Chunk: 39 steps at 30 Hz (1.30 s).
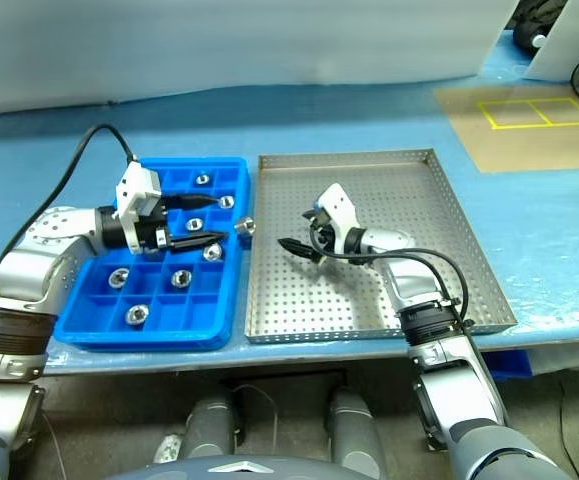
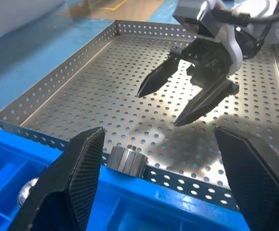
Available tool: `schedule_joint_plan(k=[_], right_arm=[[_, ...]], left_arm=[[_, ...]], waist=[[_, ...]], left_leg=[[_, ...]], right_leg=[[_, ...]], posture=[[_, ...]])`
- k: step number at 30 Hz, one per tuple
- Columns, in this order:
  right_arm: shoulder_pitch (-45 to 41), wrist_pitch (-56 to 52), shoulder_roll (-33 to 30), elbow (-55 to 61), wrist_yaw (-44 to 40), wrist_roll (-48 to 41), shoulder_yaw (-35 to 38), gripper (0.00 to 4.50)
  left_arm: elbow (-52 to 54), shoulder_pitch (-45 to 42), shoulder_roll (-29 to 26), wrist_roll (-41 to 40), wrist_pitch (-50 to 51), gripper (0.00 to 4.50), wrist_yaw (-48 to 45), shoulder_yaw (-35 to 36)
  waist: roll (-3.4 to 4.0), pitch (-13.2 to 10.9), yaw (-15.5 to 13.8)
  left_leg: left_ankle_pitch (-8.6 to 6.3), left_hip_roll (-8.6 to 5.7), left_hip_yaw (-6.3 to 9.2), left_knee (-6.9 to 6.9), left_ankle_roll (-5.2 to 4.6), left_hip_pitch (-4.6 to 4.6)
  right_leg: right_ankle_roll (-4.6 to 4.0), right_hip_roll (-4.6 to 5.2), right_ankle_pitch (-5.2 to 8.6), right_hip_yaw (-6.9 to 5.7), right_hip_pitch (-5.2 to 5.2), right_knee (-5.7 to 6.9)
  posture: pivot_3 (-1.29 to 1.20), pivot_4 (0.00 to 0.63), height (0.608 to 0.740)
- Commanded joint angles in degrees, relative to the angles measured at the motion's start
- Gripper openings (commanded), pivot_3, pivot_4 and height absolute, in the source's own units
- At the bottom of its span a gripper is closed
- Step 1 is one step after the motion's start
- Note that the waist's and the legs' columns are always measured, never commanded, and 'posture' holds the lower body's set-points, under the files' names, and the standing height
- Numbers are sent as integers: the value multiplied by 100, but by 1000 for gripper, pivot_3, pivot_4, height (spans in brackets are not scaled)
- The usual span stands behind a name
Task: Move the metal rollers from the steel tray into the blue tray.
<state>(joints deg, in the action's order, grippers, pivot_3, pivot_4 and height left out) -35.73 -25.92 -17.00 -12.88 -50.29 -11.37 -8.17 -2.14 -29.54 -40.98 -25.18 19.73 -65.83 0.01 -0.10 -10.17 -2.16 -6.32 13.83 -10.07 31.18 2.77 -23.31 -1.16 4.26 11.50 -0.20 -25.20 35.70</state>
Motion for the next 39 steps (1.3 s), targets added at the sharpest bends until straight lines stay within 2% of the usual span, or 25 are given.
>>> schedule_joint_plan(k=[1,9,17,29,32,38,39], right_arm=[[-410,60,151,135,-226,-137,-147,4471],[-1122,701,684,-1112,-484,151,-509,4471],[-1431,1389,844,-2406,-637,460,-554,4471],[-1630,1829,1059,-2948,-540,572,-452,4471],[-1608,1891,1074,-2948,-514,568,-425,3859],[-1570,1928,1036,-2951,-444,602,-355,1870],[-1567,1925,1033,-2946,-374,626,-340,1654]], left_arm=[[38,10,-252,-7,-122,3842,-173,241],[386,444,-370,-7,-69,3842,57,510],[1243,1263,-442,-205,239,3842,463,934],[1488,1423,-506,-276,387,3842,667,1062],[1479,1400,-521,-270,395,3842,673,1045],[1431,1298,-491,-231,384,3842,684,937],[1411,1265,-483,-222,380,3842,682,915]], waist=[[0,0,-1],[0,0,-39],[0,0,-119],[0,0,-196],[0,0,-191],[0,0,-189],[0,0,-188]], left_leg=[[0,0,0,0,0,2],[0,-1,0,0,0,7],[-2,0,3,0,-3,-3],[-2,3,3,1,-2,7],[-2,3,3,0,-2,7],[-2,3,3,0,-2,8],[-2,3,3,0,-2,9]], right_leg=[[0,0,0,0,0,1],[-1,5,0,-3,8,1],[-2,9,1,-14,5,-1],[-6,8,-2,-13,10,5],[-6,7,-2,-13,8,5],[-6,7,-2,-13,9,5],[-6,7,-2,-12,9,5]], posture=[[-150,150,740],[-70,150,740],[27,150,740],[42,150,740],[36,150,740],[18,150,740],[14,150,740]])
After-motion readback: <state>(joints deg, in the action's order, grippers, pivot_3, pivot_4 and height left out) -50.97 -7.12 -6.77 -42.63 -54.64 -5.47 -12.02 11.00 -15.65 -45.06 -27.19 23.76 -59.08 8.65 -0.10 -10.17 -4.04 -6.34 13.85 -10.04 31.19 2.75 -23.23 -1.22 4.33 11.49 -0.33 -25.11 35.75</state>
